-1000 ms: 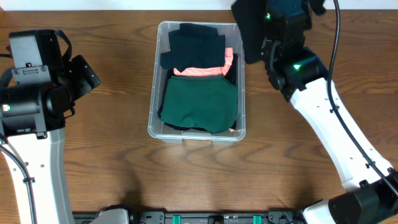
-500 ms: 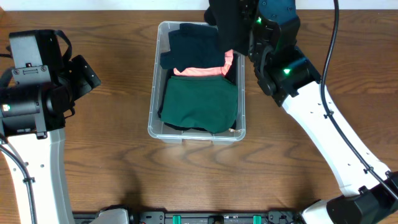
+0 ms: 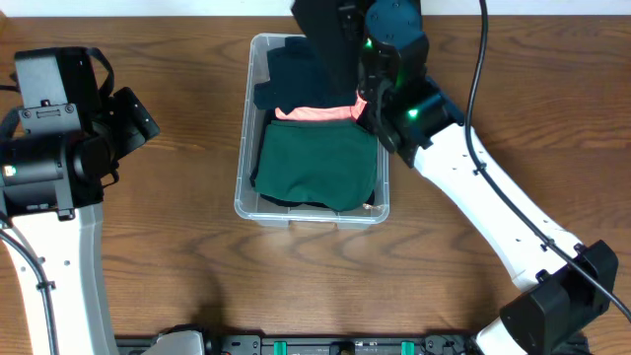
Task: Pack container
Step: 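Lift the black garment and carry it left over the container, then lower the black garment into the container and release it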
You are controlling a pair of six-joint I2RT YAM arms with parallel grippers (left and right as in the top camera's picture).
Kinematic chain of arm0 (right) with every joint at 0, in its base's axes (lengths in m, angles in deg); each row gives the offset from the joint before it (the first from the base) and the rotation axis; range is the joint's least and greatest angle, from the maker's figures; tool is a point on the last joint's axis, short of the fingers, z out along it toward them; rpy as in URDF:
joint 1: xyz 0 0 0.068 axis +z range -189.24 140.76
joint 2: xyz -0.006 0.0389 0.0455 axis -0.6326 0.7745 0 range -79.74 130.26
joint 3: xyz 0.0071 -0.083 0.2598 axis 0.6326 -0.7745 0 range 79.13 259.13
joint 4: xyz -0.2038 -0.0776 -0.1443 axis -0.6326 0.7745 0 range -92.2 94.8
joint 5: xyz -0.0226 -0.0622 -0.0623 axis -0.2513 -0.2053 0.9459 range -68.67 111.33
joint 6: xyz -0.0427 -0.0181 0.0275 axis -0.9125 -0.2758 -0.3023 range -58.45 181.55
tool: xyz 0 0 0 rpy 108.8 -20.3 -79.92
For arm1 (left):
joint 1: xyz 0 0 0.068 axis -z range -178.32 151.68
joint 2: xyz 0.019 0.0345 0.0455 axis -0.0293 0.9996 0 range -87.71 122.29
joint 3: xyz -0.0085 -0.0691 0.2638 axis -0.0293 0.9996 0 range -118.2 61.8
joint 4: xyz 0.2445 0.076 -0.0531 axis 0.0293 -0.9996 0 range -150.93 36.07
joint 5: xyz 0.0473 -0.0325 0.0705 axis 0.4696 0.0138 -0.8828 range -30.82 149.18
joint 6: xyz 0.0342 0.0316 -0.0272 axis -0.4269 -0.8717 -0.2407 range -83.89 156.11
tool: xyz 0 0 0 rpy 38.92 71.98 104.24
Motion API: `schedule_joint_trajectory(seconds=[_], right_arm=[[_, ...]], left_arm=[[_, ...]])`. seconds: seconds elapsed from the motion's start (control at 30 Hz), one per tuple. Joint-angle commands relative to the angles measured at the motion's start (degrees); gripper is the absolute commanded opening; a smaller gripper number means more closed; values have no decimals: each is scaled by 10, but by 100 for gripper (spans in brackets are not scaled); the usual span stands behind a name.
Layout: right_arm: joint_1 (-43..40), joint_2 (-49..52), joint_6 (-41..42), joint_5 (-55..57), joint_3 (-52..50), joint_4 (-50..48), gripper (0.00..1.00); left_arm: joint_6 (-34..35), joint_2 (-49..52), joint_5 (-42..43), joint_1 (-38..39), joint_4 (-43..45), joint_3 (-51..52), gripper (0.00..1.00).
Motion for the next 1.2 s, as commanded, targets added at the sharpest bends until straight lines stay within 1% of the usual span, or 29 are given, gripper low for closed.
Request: schedule_joint_trajectory(seconds=[0.0,0.1,0.23,0.4,0.57,0.67,0.77,0.87,0.93,1.17], right_arm=[[0,-13,-9,3,24,-34,1],[-1,-13,-8,3,27,-46,1],[-2,-10,-8,14,27,-11,1],[-1,7,-7,31,27,94,1],[2,40,41,31,27,235,1],[6,61,78,29,27,289,1],[16,76,89,10,27,318,1],[29,84,87,7,27,309,1],[33,84,73,10,27,283,1],[33,83,30,48,28,114,1]], left_arm=[[-10,2,-7,-3,0,-2,98],[-10,2,-7,-3,0,-2,98],[-10,2,-7,-3,0,-2,98],[-10,2,-7,-3,0,-2,98],[-10,2,-7,-3,0,-2,98],[-10,2,-7,-3,0,-2,98],[-10,2,-7,-3,0,-2,98],[-10,2,-7,-3,0,-2,98],[-10,2,-7,-3,0,-2,98],[-10,2,-7,-3,0,-2,98]])
